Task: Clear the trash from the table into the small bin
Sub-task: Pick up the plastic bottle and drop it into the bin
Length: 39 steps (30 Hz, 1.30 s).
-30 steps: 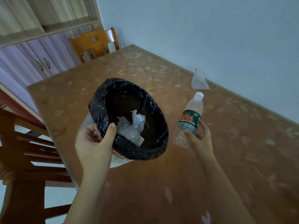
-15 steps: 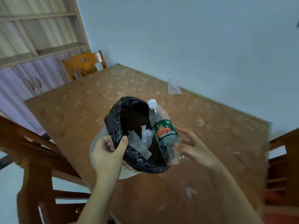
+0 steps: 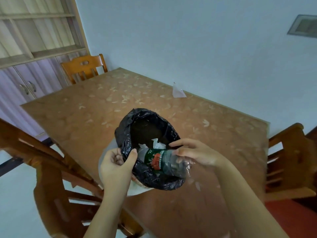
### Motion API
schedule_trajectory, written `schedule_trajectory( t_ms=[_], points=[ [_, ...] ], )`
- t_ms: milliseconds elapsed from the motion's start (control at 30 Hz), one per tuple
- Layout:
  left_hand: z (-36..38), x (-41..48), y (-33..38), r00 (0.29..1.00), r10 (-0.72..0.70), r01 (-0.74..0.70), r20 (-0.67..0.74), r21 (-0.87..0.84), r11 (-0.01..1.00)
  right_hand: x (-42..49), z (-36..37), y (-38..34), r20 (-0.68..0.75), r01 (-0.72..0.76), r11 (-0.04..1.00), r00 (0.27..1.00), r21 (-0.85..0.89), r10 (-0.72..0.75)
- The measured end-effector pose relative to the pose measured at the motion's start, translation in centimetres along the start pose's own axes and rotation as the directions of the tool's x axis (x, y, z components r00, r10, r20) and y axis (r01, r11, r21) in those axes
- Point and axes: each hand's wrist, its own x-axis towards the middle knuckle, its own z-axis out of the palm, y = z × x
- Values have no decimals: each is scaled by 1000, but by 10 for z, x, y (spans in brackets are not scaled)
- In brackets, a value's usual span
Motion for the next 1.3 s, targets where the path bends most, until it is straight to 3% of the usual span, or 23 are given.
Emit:
schedule_trajectory(
  t_ms=[233, 367, 533, 767, 1300],
  points=[
    [-32, 16, 10, 998, -27, 30, 51, -57, 998, 28, 61, -5, -155, -33, 989, 988, -144, 10],
    [-44, 30, 7, 998, -39, 43, 55, -83, 996, 37, 88, 2, -243, 33, 993, 968, -110, -59],
    [-44, 50, -4, 999, -32, 33, 12, -61, 998, 41, 82, 7, -471, 118, 990, 871, -71, -137],
    [13, 105, -12, 998, -54, 51, -31, -89, 995, 88, 12, 23, -693, 170, 985, 711, 3, -121],
    [231, 296, -40, 979, 129, -121, -156, 62, 991, 364, -206, 87, -764, 59, 992, 633, -110, -123]
  ],
)
